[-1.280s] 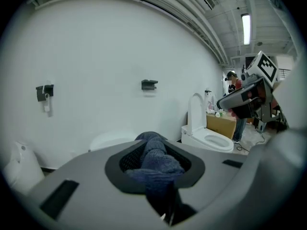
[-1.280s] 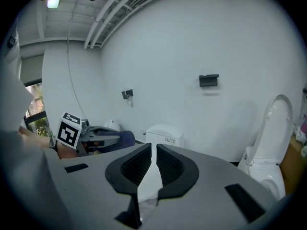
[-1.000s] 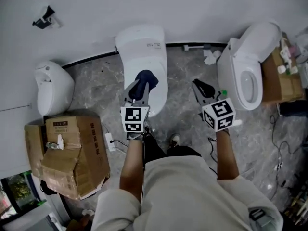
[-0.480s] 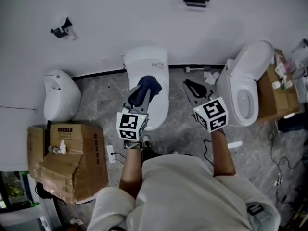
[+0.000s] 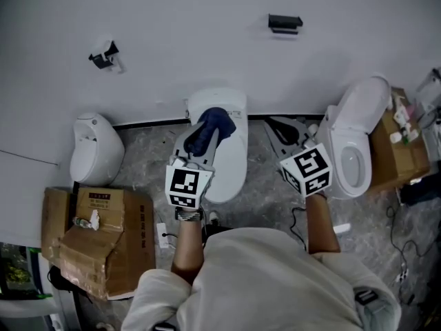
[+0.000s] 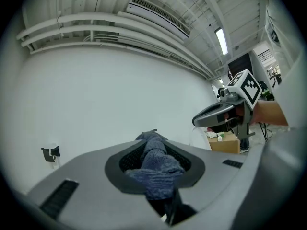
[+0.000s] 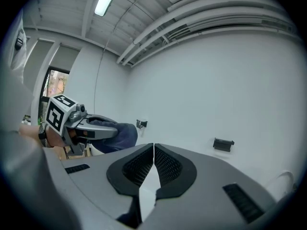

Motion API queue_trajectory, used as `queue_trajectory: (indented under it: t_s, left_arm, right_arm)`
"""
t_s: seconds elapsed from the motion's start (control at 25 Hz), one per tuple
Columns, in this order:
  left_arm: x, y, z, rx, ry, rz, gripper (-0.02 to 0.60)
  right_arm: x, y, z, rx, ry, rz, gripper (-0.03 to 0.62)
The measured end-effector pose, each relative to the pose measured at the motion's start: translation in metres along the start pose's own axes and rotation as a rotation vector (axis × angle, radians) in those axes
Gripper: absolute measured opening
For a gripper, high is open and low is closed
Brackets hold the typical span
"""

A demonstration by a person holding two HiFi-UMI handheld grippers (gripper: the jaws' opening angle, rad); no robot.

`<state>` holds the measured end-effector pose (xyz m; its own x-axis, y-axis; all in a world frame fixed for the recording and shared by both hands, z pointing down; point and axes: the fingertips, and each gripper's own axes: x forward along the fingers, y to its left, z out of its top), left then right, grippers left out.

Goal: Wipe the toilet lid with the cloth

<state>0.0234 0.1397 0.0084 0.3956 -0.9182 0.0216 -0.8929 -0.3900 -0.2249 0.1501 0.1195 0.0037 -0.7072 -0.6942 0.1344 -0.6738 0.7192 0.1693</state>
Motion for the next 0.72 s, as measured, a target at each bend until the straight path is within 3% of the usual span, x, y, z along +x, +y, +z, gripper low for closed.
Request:
queue_trajectory:
  t_s: [0.2, 0.52, 0.72]
  left_arm:
    - [-0.008, 0.002, 0.017, -0.011, -0.044, 0.005, 0.089]
    - [-0.016, 0.002, 0.024, -0.035, -0.05, -0.006, 0.089]
    - [-0.021, 0.0, 0.033, -0.021, -0.107, 0.0, 0.089]
  right_arm:
    - [-0.003, 0.002, 0.02, -0.042, -0.021, -0.006, 0.029]
    - [-0.005, 0.007, 0.03, -0.037, -0.043, -0.005, 0.029]
    - [-0.007, 0.004, 0.029, -0.022, -0.042, -0.006, 0.029]
